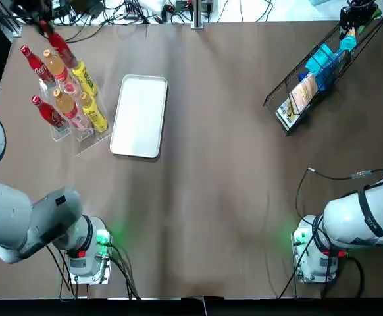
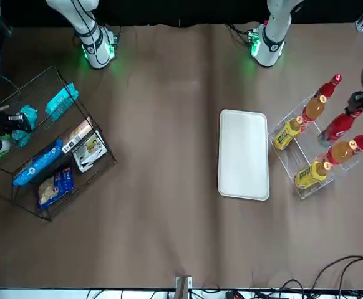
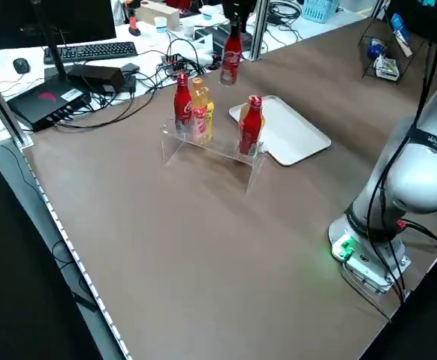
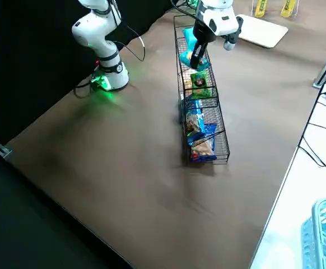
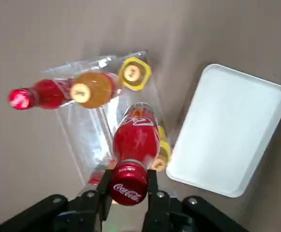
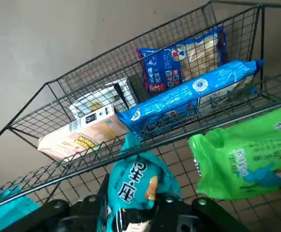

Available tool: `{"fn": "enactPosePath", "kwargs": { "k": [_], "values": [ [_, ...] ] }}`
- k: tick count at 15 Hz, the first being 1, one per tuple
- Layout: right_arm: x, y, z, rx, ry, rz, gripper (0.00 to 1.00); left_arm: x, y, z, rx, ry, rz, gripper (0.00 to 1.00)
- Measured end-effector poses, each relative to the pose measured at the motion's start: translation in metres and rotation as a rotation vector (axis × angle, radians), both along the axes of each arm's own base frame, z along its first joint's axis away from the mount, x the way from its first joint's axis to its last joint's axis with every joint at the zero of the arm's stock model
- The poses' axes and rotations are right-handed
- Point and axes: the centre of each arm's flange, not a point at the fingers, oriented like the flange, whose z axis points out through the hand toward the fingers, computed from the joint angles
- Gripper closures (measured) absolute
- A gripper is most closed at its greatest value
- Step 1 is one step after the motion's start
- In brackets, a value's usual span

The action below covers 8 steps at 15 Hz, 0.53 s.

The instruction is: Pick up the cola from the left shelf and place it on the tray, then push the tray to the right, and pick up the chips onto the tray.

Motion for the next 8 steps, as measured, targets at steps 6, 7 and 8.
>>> {"fn": "enactPosePath", "kwargs": {
  "k": [6, 7, 8],
  "values": [
    [-0.017, 0.031, 0.048, 0.012, 0.091, 0.045, 0.69, 0.029, -0.110, -0.066, -0.032, 0.106, 0.004, 0.68],
    [-0.019, 0.037, 0.060, 0.011, 0.083, 0.056, 0.69, 0.033, -0.121, -0.075, -0.036, 0.111, 0.004, 0.68],
    [-0.020, 0.043, 0.069, 0.010, 0.075, 0.066, 0.69, 0.036, -0.129, -0.083, -0.041, 0.116, 0.003, 0.68]
  ]
}}
